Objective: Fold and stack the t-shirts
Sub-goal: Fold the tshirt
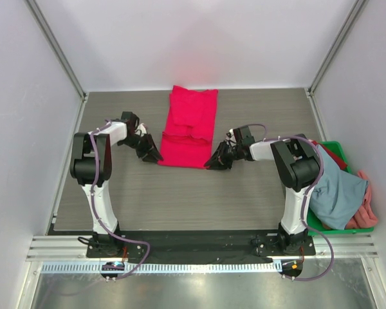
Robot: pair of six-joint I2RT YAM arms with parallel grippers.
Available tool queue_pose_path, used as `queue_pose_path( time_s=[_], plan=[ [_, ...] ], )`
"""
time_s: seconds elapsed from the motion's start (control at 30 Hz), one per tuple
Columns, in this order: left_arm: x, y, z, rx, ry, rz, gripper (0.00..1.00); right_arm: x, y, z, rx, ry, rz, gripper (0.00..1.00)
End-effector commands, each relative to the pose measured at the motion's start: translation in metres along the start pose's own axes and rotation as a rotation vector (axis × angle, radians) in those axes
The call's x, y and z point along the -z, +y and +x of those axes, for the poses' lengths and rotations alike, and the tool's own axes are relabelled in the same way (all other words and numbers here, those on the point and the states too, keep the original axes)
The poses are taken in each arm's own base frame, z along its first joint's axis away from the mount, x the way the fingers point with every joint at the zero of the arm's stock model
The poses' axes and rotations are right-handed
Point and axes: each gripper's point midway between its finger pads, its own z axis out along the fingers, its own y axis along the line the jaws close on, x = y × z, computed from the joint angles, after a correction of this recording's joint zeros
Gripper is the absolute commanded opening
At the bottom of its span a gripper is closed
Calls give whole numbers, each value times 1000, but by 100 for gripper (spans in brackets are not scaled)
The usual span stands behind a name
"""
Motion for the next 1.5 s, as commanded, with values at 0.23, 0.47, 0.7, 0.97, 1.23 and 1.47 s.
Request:
queue_pose_path(
  time_s=[0.23,0.47,0.7,0.97,1.23,1.47],
  plan=[
    [7,-27,18,-37,-10,71,0,10,5,-1,20,-42,-31,1],
    [32,-47,47,-83,-42,112,0,46,19,7,73,-58,-67,1],
    [57,-60,71,-153,-77,125,0,86,35,29,122,-64,-104,1],
    [75,-66,84,-214,-122,131,0,111,46,47,193,-86,-112,2],
    [81,-75,80,-235,-154,158,0,113,51,38,238,-116,-104,1],
    [73,-91,36,-297,-184,170,0,108,71,-13,353,-200,-116,1]
  ],
)
